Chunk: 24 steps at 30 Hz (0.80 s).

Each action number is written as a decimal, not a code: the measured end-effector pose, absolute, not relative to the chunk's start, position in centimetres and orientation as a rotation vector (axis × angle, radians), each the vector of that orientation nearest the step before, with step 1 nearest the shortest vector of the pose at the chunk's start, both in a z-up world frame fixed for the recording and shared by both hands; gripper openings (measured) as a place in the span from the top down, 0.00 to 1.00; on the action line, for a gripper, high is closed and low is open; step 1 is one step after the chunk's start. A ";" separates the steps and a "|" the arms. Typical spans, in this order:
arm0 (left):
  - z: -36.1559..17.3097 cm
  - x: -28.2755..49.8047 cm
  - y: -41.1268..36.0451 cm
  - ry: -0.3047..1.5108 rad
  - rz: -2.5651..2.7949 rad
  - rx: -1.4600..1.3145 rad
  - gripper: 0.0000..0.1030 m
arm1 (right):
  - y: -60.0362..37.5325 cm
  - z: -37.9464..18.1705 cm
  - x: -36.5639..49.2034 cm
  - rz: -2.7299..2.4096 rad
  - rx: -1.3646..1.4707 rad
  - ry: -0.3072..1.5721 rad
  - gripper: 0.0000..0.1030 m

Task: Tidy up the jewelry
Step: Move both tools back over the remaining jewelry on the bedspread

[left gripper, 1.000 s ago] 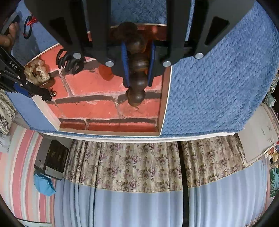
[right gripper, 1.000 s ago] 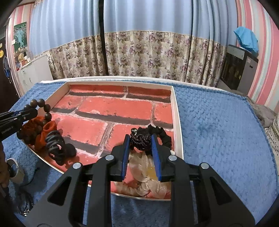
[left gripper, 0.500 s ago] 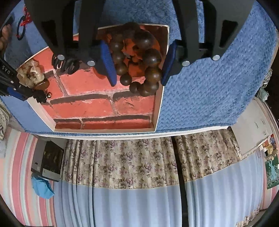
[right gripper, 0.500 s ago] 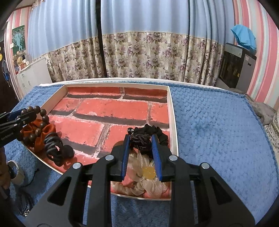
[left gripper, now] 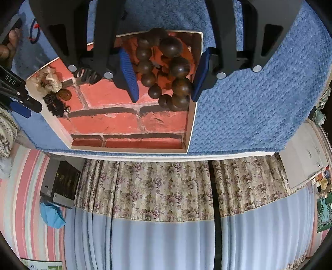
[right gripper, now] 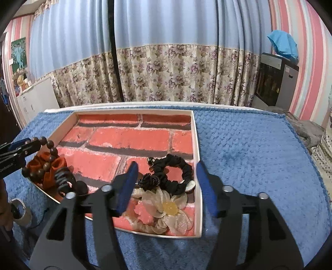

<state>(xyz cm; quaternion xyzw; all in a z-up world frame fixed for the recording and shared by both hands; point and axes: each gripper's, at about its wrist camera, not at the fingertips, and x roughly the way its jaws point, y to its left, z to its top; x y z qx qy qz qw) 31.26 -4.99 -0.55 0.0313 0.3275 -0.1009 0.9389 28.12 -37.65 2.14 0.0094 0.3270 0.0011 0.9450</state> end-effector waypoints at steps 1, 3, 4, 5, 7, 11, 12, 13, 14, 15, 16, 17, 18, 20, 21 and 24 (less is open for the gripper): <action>-0.1 31.1 -4.9 0.660 -0.208 0.061 0.49 | -37.8 2.5 28.0 0.002 0.022 0.660 0.43; 0.9 30.8 -4.6 0.642 -0.211 0.059 0.49 | -38.1 3.7 27.3 -0.007 0.032 0.627 0.43; 1.6 30.6 -4.3 0.626 -0.206 0.053 0.49 | -38.4 4.4 27.0 -0.010 0.036 0.613 0.43; 2.5 30.3 -3.9 0.614 -0.205 0.043 0.49 | -38.5 5.1 26.6 -0.011 0.037 0.599 0.43; 3.8 29.7 -3.3 0.599 -0.205 0.036 0.49 | -39.0 6.8 25.6 -0.020 0.038 0.566 0.42; 6.7 27.3 -1.8 0.541 -0.180 0.049 0.49 | -40.1 9.2 22.9 -0.031 0.033 0.521 0.40; 7.3 26.6 -1.3 0.529 -0.175 0.052 0.48 | -40.5 9.6 22.0 -0.036 0.031 0.511 0.39; 7.6 25.7 -1.0 0.522 -0.172 0.058 0.48 | -40.7 9.9 21.1 -0.036 0.027 0.507 0.39; 7.9 24.7 -0.5 0.515 -0.168 0.062 0.48 | -41.0 10.1 20.1 -0.038 0.024 0.502 0.39; 8.0 24.0 -0.2 0.511 -0.164 0.068 0.47 | -41.2 10.2 19.1 -0.043 0.021 0.501 0.38; 8.0 23.0 0.1 0.510 -0.158 0.074 0.47 | -41.4 10.1 18.4 -0.044 0.021 0.502 0.38; 7.9 21.9 0.4 0.509 -0.151 0.070 0.47 | -41.6 9.8 17.2 -0.046 0.021 0.507 0.38; 7.6 21.1 0.7 0.514 -0.150 0.064 0.46 | -41.8 9.5 16.3 -0.048 0.022 0.513 0.38; 6.4 19.0 0.8 0.535 -0.162 0.074 0.46 | -41.8 8.3 14.4 -0.046 0.022 0.542 0.38; 5.8 18.3 0.8 0.548 -0.166 0.078 0.46 | -41.7 7.7 13.7 -0.047 0.025 0.553 0.38; 2.5 15.7 -0.1 0.623 -0.210 0.093 0.46 | -41.3 5.5 11.2 -0.035 0.037 0.599 0.38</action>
